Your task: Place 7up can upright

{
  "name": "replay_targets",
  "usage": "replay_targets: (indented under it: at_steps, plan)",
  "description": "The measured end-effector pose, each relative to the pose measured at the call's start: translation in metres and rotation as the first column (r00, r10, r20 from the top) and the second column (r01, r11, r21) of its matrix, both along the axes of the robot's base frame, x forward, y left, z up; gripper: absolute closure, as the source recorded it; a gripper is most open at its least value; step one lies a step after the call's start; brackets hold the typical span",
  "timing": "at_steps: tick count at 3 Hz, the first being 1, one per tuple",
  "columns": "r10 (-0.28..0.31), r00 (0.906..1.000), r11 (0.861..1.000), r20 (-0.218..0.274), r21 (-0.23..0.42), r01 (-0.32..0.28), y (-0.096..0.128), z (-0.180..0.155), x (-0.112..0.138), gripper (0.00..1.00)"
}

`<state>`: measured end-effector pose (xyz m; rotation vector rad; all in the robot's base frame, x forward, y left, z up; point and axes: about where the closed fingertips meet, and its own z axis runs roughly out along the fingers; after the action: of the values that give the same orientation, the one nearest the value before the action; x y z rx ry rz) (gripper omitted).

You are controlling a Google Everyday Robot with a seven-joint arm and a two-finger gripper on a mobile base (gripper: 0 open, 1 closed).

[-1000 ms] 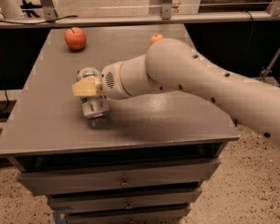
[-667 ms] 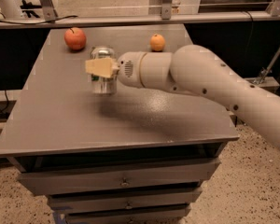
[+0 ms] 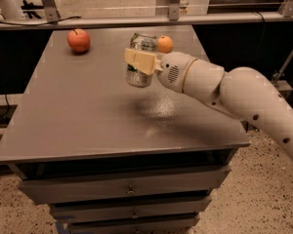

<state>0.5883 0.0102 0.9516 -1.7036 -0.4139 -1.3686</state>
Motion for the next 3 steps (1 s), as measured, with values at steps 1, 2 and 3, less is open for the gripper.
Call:
replay_targets:
  at_steps: [1,2,3]
  plan:
    - [0.104,0.9917,0.992,0.076,-0.083,-0.098,0.028,-0.001,0.001,1.0]
    - [0.256,0.9499,0.939,0.18,-0.281,-0.2,0.058,-0.017,-0.005,1.0]
    - [0.336,0.9081,0.892,0.25,-0.394,-0.221,0.068,-0.03,-0.008,1.0]
